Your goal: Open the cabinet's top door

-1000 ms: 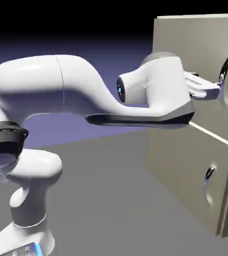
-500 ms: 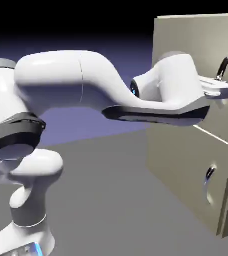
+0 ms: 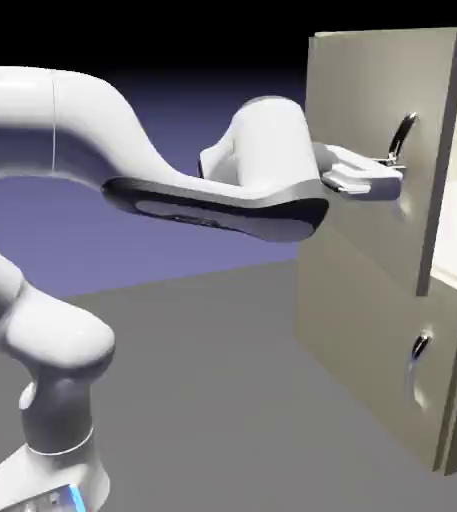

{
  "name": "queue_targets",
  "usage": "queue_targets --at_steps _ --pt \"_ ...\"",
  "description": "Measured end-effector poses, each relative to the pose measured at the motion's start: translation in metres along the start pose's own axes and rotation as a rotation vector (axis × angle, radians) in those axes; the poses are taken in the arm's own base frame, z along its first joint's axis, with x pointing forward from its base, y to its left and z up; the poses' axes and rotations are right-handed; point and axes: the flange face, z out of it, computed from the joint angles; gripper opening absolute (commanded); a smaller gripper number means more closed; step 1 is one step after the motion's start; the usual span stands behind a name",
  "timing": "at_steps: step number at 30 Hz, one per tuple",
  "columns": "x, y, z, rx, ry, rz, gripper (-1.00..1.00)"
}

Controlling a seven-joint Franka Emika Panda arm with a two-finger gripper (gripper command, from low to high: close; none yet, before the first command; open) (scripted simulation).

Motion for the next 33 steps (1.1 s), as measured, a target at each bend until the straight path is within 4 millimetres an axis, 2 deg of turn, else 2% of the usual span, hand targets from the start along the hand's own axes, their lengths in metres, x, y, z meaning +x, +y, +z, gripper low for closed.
queue_targets --at_steps 16,33 --pt "0.035 0.036 -0.110 0.175 -0.175 -0.001 -1.00" --pt "0.080 0.081 -0.193 0.325 -0.326 -0.003 -1.00"
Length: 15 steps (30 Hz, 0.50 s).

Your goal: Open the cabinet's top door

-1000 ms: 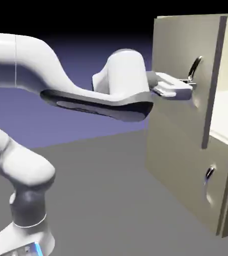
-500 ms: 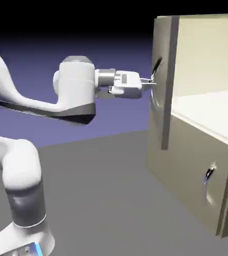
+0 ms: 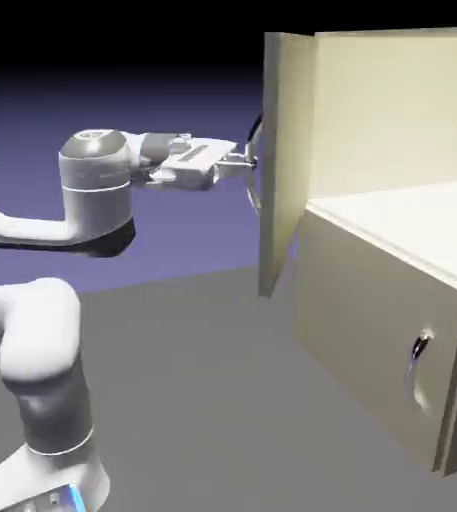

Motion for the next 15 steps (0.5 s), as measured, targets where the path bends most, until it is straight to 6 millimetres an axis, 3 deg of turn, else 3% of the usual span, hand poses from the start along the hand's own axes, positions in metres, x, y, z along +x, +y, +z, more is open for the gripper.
queue_targets --at_steps 15 --pt "0.040 0.041 -0.121 0.195 -0.193 0.002 -1.00"
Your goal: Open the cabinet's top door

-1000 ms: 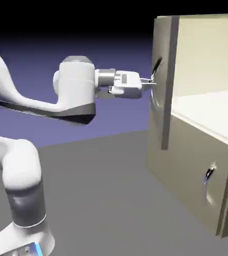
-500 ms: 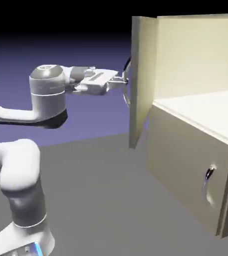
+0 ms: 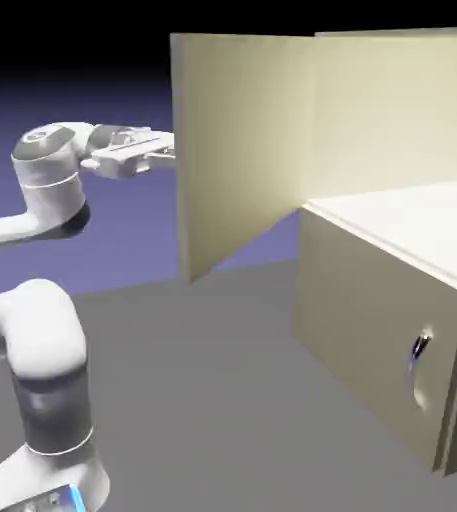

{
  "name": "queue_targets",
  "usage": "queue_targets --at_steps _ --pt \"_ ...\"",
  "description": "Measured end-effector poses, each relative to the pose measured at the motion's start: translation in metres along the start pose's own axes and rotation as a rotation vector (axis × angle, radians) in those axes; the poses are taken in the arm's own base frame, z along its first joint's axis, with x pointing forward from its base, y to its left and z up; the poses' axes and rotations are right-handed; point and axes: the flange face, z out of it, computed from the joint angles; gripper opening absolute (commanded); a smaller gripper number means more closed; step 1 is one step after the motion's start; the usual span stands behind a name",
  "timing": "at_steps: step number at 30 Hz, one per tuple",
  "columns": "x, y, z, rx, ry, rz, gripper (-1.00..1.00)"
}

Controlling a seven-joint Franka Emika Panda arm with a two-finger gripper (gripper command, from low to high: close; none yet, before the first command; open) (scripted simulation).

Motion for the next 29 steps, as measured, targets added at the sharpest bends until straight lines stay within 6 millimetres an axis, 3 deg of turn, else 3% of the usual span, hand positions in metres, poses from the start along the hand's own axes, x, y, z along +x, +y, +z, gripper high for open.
queue_targets --at_steps 8,14,21,29 --pt "0.026 0.026 -0.087 0.137 -0.136 0.000 -1.00" --pt "0.049 0.049 -0.140 0.227 -0.226 0.000 -1.00" --pt "0.078 0.078 -0.189 0.318 -0.317 0.000 -1.00" --pt "0.110 0.110 -0.232 0.409 -0.408 0.000 -1.00"
